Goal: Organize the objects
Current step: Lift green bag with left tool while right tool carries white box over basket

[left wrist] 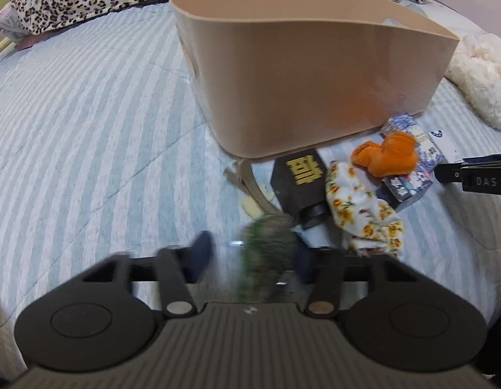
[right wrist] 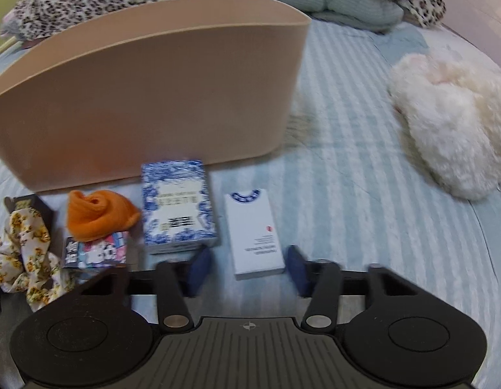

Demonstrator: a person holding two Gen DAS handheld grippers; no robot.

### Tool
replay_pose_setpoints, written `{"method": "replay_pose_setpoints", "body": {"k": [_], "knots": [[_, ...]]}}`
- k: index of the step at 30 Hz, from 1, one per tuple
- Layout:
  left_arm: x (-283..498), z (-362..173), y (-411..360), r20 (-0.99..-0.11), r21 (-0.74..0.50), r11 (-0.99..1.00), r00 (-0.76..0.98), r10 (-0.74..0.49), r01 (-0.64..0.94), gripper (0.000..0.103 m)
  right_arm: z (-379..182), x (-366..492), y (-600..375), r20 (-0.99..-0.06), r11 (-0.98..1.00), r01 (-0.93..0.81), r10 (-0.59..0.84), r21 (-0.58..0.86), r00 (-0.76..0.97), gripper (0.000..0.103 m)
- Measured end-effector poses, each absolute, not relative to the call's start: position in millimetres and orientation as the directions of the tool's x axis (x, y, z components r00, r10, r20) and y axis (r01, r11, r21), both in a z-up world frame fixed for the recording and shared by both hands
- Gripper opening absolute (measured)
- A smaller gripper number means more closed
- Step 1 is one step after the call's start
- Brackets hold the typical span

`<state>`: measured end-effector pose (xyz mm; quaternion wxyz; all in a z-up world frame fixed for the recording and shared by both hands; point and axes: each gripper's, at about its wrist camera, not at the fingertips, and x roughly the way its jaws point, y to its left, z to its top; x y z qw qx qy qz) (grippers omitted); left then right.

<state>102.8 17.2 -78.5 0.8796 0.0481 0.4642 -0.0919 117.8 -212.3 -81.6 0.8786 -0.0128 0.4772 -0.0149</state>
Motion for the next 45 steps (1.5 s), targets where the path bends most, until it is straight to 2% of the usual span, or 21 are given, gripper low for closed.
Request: {"method": "replay_pose_setpoints", "body": {"k": [5, 12, 20, 28, 33, 45], "knots": [[94, -73, 21, -0.83, -0.018, 0.979, 0.543, -0.127, 0.201, 0.033, -78, 112, -214, -0.836, 1.0, 0.01, -0.021, -0.018, 0.548, 0.028], [91, -43, 35, -0.815, -0.062, 0.985, 0.562, -0.143, 0.16, 0.032, -51, 90, -226, -0.814, 0.997, 0.055, 0.012, 0.054, 0.581, 0.028], [109, 31, 30, -0.68, -0.05, 0.986, 0.717, -0.151, 0.16, 0.032, 12, 89, -222, -0.704, 0.997, 0.007, 0.053, 0.083, 0.708, 0.028], [162, 72, 7, -0.585, -0.014, 0.987, 0.8, -0.135, 0.157, 0.032, 58, 130, -209, -0.607, 0.997, -0.049, 0.078, 0.064, 0.791, 0.028], [201, 62, -17, -0.613, 0.001, 0.986, 0.779, -0.13, 0.166, 0.032, 52, 167, -208, -0.631, 0.989, -0.051, 0.129, 0.139, 0.765, 0.028], [264, -16, -47, -0.767, 0.007, 0.989, 0.636, -0.088, 0.146, 0.035, -5, 227, -195, -0.73, 0.994, -0.063, 0.107, 0.087, 0.675, 0.028]]}}
